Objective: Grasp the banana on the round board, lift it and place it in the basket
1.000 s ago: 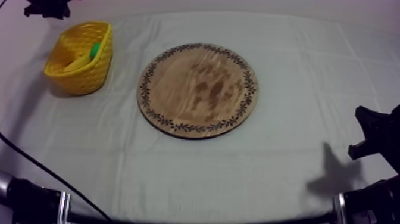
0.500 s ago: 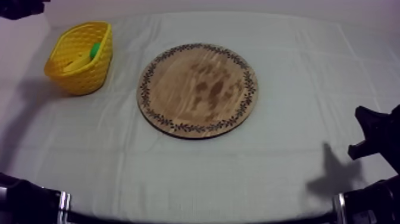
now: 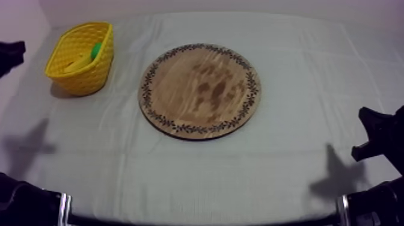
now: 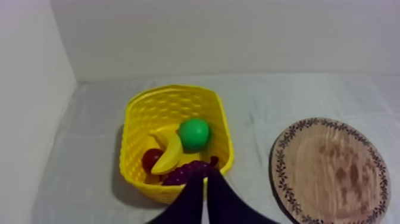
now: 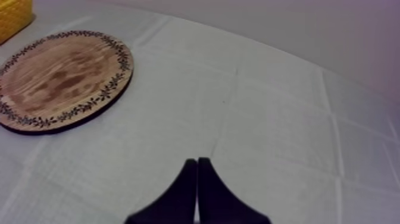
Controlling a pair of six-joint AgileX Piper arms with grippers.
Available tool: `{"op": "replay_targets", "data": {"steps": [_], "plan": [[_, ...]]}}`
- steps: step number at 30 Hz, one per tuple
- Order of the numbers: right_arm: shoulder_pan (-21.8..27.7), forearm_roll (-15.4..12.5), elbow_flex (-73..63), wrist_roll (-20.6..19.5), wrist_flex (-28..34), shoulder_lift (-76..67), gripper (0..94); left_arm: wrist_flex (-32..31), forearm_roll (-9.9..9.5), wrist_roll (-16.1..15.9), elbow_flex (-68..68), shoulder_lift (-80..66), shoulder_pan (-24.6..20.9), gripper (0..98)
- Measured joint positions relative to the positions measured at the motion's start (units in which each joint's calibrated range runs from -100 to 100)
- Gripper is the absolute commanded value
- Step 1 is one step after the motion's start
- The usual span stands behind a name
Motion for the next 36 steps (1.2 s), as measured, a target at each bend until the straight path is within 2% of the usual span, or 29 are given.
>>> {"op": "replay_targets", "data": {"steps": [4, 16, 22, 36], "plan": [[0.00, 0.00, 0.00, 0.00, 0.00, 0.00, 0.3, -1.63, 0.44, -0.90, 8.49, -10.32, -0.97, 0.0], [0.00, 0.00, 0.00, 0.00, 0.00, 0.00, 0.3, -3.12, -0.09, -2.62, 30.51, -32.88, -2.16, 0.0], [0.00, 0.00, 0.00, 0.00, 0.00, 0.00, 0.3, -4.08, 1.57, -4.25, 36.10, -37.51, -2.64, 0.0], [0.00, 0.00, 0.00, 0.00, 0.00, 0.00, 0.3, -5.55, 2.48, -3.38, 37.77, -38.25, -2.33, 0.0]]}}
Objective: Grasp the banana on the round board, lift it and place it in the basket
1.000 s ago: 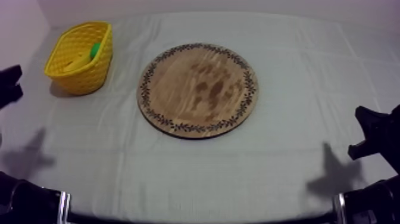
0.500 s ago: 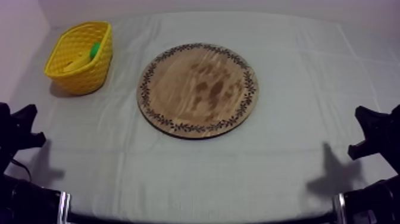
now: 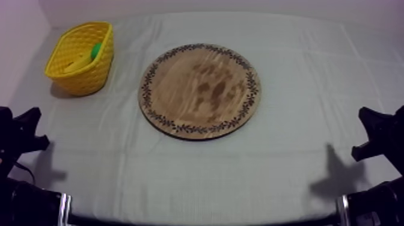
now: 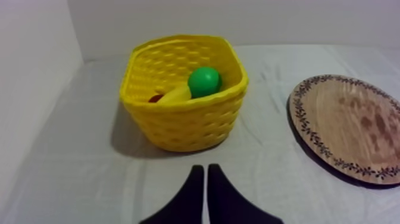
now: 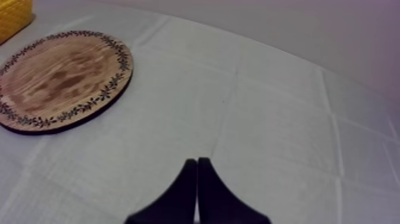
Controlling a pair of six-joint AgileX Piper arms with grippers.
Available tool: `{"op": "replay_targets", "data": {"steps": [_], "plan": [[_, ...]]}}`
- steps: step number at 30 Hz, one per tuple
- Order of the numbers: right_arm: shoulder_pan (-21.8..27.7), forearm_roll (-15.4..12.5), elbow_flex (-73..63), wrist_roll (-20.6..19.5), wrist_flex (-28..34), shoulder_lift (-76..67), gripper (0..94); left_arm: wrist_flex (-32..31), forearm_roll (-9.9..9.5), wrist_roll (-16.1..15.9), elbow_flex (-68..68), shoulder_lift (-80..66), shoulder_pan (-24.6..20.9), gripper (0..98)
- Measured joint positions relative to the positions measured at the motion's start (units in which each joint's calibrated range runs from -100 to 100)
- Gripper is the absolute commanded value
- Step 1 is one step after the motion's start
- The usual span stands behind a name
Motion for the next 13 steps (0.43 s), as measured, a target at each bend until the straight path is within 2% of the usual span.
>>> {"op": "replay_targets", "data": {"steps": [13], "plan": [[0.00, 0.00, 0.00, 0.00, 0.00, 0.00, 0.3, -0.06, -0.08, 0.76, 0.01, 0.00, -0.27, 0.0]]}}
